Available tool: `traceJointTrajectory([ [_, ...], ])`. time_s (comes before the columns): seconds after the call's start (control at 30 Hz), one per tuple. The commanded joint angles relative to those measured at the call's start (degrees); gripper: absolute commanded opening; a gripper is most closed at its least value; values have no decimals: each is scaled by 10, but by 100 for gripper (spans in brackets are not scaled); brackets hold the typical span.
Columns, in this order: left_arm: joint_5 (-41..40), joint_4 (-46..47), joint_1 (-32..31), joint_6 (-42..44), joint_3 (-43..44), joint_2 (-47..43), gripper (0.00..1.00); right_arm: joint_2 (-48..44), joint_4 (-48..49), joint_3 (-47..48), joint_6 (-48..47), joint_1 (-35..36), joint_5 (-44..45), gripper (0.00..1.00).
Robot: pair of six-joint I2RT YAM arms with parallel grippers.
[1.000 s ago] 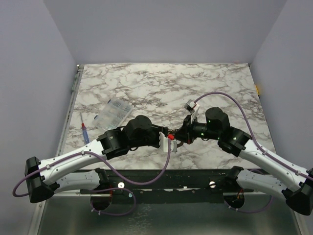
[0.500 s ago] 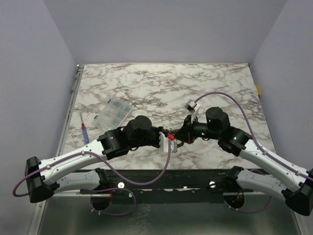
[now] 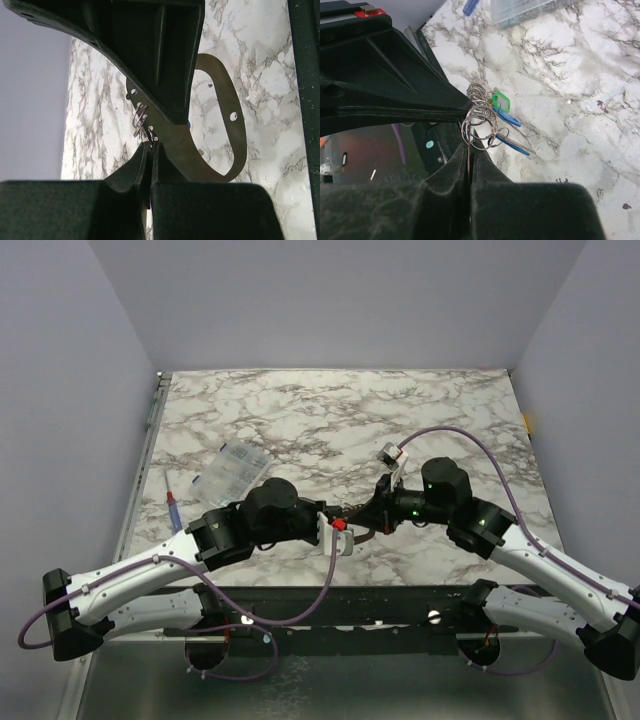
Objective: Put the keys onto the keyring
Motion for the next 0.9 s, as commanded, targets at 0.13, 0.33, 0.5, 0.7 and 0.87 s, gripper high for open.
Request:
traceJointTrajectory([
  [0.13,50,14,-3,1,-6,-57,0,7,-22,27,-5,4,-19,1],
  [0.33,62,20,-3,-9,-15,-79,0,14,-24,35,-4,4,-26,0],
  [0.5,42,29,-3,-23,-27,-91,0,17,-24,39,-6,4,-27,1],
  [0.7,-5,31,-3,-94,-23,-70,45,13,-41,42,-45,4,-9,1],
  [0.87,-31,37,-1,-179,-17,-62,60,-19,-17,11,-101,4,-3,1],
])
